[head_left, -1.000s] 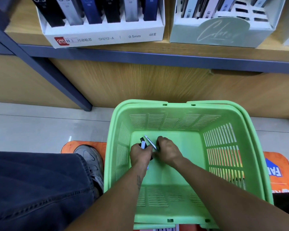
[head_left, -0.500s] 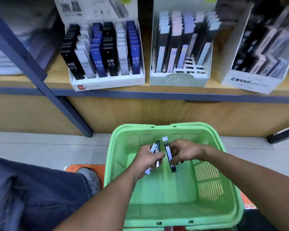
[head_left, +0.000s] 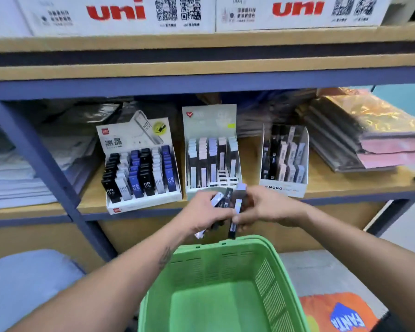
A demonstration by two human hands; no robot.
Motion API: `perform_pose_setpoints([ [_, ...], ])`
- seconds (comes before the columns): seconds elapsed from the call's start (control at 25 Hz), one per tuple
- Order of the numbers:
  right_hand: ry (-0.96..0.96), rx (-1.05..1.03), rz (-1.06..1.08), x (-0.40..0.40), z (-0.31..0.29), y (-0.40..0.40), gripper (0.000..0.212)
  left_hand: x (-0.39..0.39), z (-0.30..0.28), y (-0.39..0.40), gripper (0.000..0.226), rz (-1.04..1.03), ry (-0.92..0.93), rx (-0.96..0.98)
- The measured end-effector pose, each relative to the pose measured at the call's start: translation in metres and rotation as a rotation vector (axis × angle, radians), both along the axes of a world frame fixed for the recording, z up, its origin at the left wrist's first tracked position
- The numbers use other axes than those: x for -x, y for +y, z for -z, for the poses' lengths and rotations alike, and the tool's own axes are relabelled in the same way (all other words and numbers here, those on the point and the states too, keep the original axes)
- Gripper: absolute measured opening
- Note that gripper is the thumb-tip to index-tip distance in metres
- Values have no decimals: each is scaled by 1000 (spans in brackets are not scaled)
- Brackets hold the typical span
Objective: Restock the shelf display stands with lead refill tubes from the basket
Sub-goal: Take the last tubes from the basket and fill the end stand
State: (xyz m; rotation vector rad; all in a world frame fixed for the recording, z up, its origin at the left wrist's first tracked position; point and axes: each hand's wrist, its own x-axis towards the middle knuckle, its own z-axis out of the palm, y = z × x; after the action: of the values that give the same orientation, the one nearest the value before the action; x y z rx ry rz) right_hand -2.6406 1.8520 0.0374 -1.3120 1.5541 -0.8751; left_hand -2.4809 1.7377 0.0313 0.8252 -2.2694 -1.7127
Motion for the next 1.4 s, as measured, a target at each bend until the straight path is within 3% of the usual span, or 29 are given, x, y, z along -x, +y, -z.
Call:
perform_pose_setpoints([
  [0.12,-9,169,159,7,-48,-3,33,8,-52,-8,13,-2,52,88],
  [0.32,219,417,362,10,-85,-32,8,17,-92,-30,11,-54,59,155],
  [0.52,329,421,470,29,-95,-49,29,26,-111,-60,19,-250,150,-161],
  [0.64,391,393,470,35,-88,-59,24,30,-117,-71,23,-244,161,-296],
  [0.96,560,437,619,52,-76,-64,13,42,-106,-81,17,-252,158,-315],
  [1.4,617,401,509,56,-83,-55,16,50,-94,-82,23,-238,142,-303],
])
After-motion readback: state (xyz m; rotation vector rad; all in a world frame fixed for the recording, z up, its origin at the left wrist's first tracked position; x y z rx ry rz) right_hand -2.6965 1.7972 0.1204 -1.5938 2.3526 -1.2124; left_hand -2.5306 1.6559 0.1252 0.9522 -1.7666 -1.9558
